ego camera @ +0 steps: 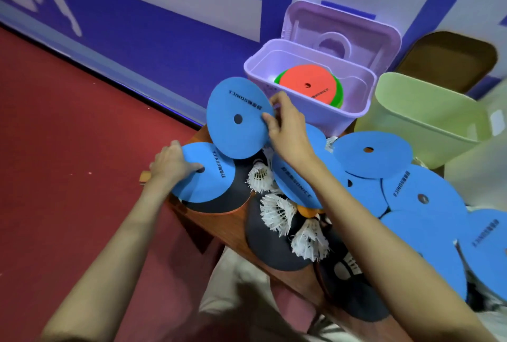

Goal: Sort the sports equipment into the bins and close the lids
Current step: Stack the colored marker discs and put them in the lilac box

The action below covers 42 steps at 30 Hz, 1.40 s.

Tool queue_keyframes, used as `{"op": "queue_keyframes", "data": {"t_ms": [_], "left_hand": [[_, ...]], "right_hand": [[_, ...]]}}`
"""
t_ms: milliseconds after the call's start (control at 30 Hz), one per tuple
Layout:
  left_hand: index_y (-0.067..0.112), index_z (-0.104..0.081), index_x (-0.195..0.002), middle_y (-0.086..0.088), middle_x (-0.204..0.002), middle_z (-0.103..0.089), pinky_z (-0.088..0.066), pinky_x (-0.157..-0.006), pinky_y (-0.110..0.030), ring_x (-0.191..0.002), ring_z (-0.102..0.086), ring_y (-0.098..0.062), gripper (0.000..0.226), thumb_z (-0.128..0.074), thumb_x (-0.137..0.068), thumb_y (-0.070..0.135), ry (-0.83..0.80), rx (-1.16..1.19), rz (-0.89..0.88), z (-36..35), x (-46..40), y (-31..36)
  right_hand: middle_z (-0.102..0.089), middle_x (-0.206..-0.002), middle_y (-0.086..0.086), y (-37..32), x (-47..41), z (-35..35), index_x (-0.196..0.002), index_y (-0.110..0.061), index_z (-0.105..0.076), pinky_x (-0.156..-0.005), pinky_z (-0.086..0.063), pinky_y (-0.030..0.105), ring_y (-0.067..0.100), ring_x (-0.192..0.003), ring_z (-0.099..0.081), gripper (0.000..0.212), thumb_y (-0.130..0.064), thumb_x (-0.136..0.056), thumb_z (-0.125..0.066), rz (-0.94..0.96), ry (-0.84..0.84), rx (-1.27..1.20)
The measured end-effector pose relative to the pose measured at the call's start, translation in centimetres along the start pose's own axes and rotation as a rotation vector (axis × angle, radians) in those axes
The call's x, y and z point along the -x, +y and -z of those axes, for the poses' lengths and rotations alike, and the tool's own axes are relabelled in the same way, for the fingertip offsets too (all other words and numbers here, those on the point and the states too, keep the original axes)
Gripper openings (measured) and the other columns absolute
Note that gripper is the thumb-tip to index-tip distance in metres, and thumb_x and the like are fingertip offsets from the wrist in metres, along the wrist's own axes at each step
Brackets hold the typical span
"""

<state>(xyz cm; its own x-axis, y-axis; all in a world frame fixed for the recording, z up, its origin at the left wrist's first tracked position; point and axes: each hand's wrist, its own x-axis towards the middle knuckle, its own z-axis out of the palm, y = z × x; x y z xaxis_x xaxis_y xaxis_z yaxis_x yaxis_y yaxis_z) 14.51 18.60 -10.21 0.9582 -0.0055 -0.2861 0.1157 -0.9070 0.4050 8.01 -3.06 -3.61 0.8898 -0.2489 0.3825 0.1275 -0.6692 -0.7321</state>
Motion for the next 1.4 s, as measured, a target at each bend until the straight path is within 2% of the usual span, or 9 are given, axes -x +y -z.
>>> {"op": "queue_keyframes", "data": {"t_ms": [233,367,567,733,967,1067,1133,1233,1400], "left_hand": [[0.003,-0.048,-0.123,-0.022,-0.119,-0.053,-0.037,-0.094,-0.045,-0.114,-0.048,-0.04,0.083,-0.091,-0.056,0.027,0.23,0.043,-0.146,-0.1,1.5,0.5],[0.006,-0.057,-0.101,-0.013,-0.103,-0.062,-0.042,-0.079,-0.041,-0.101,-0.055,-0.034,0.057,-0.091,-0.057,0.019,0.245,0.166,-0.226,0.8,2.4,1.0],[0.014,-0.045,-0.081,0.005,-0.069,-0.05,-0.028,-0.057,-0.036,-0.077,-0.049,-0.027,0.038,-0.081,-0.07,0.02,0.168,0.101,-0.37,3.2,4.6,2.3],[0.011,-0.046,-0.083,-0.001,-0.079,-0.055,-0.033,-0.059,-0.036,-0.08,-0.049,-0.025,0.03,-0.075,-0.077,0.018,0.16,0.229,-0.458,4.4,6.5,3.3],[0.01,-0.045,-0.088,0.005,-0.081,-0.053,-0.039,-0.067,-0.03,-0.078,-0.053,-0.017,0.021,-0.064,-0.088,0.018,0.32,0.637,-0.419,4.2,8.5,5.5],[0.014,-0.053,-0.097,0.001,-0.1,-0.065,-0.054,-0.082,-0.037,-0.09,-0.064,-0.014,0.003,-0.056,-0.095,0.015,0.07,1.172,-0.321,3.9,9.6,6.9],[0.008,-0.055,-0.117,-0.006,-0.116,-0.067,-0.054,-0.089,-0.034,-0.103,-0.066,-0.017,0.02,-0.047,-0.1,0.015,-0.16,1.414,-0.289,3.2,10.2,7.8],[0.004,-0.051,-0.132,-0.008,-0.126,-0.063,-0.049,-0.098,-0.037,-0.117,-0.06,-0.02,0.038,-0.034,-0.104,0.026,-0.321,1.512,-0.262,1.7,11.0,8.9],[0.015,-0.06,-0.121,-0.007,-0.12,-0.067,-0.054,-0.091,-0.037,-0.11,-0.064,-0.02,0.062,-0.017,-0.1,0.055,-0.368,1.58,-0.13,-0.5,12.0,9.5]], "right_hand": [[-0.043,-0.064,-0.009,1.9,3.8,2.8,-0.099,-0.003,-0.047,-0.053,-0.031,0.025,0.01,-0.054,-0.039,0.01,-0.008,-0.092,-0.052,-0.064,0.22,-0.089],[-0.05,-0.069,0.003,2.7,5.0,4.5,-0.097,-0.009,-0.044,-0.053,-0.034,0.022,0.01,-0.056,-0.042,0.01,-0.011,-0.091,-0.052,-0.144,0.26,-0.18],[-0.058,-0.074,0.02,2.9,6.7,6.4,-0.085,-0.029,-0.042,-0.055,-0.046,0.039,0.014,-0.058,-0.049,0.02,-0.014,-0.092,-0.053,-0.23,0.346,-0.263],[-0.051,-0.069,0.036,2.1,7.5,7.5,-0.085,-0.025,-0.041,-0.052,-0.04,0.033,0.023,-0.057,-0.041,0.024,-0.006,-0.094,-0.051,-0.264,0.39,-0.338],[-0.053,-0.043,-0.011,0.5,8.0,9.3,-0.086,-0.019,-0.042,-0.043,-0.036,0.014,0.0,-0.041,-0.041,0.02,-0.004,-0.096,-0.05,-0.293,0.379,-0.524],[-0.061,-0.05,-0.012,-0.2,8.1,9.6,-0.088,-0.015,-0.043,-0.044,-0.039,0.014,0.0,-0.047,-0.051,0.016,-0.004,-0.096,-0.05,-0.307,0.292,-0.623],[-0.067,-0.06,-0.007,-0.2,8.3,9.3,-0.087,-0.015,-0.046,-0.05,-0.045,0.021,0.01,-0.059,-0.059,0.015,-0.004,-0.095,-0.052,-0.31,0.214,-0.656],[-0.062,-0.052,-0.009,-0.1,8.6,8.3,-0.087,-0.015,-0.046,-0.047,-0.043,0.019,0.006,-0.053,-0.055,0.016,-0.002,-0.095,-0.052,-0.322,0.151,-0.615],[-0.044,-0.055,-0.003,2.0,8.9,5.9,-0.087,-0.015,-0.051,-0.053,-0.039,0.022,0.001,-0.048,-0.041,0.013,-0.01,-0.089,-0.062,-0.337,0.139,-0.278]]}}
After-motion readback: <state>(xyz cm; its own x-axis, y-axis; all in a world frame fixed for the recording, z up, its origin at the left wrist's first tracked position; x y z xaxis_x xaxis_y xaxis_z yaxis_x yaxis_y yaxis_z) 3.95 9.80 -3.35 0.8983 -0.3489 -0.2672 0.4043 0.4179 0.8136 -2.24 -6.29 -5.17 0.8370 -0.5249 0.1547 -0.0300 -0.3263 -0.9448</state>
